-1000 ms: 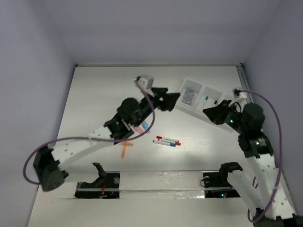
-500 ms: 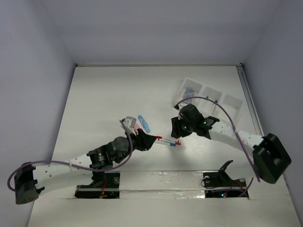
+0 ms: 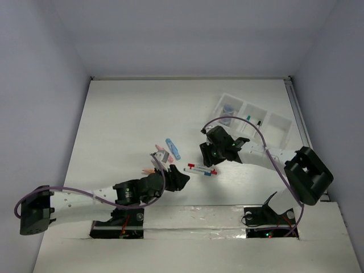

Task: Sort the stationery into containers
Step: Pick up the pen from the center of the board.

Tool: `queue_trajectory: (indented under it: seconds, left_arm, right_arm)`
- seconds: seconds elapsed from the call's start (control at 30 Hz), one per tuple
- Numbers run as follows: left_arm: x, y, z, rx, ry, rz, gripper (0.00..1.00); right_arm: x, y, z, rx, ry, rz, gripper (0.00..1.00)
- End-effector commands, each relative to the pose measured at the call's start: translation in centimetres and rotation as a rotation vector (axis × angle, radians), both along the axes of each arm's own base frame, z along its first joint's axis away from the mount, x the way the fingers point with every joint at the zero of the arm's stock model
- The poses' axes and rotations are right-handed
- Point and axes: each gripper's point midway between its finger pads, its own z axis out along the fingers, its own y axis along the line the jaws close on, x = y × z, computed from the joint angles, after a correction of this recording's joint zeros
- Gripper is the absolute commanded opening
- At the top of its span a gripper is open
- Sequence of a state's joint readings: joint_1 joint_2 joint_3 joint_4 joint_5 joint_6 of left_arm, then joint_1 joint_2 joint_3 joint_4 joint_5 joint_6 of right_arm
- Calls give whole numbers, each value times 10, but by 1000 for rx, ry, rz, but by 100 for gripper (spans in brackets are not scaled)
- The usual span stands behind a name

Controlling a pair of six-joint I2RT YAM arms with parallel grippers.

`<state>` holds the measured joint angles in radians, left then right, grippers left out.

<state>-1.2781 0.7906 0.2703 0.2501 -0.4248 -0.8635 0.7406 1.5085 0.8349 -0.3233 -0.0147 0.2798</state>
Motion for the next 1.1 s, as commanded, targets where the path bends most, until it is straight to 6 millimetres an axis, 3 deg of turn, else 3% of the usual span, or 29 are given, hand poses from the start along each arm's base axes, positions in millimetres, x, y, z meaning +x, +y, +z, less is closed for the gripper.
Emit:
queue_trajectory:
  seconds: [0.0,0.43,0.67,1.07]
  left_arm:
    - [2,-6,4,-43,2,22,41]
    - [0,-10,-5,-22,15,15,42]
    - [0,-10,-6,-23,16,16,42]
    - [-1,-14,-18,15,36,15,42]
  right_arm:
    - [12,24,14,55,-56,40,50]
    - [7,31,16,75,-41,53,45]
    - [0,28,1,42,-6,60,44]
    - [-1,27,-3,8,1,66,42]
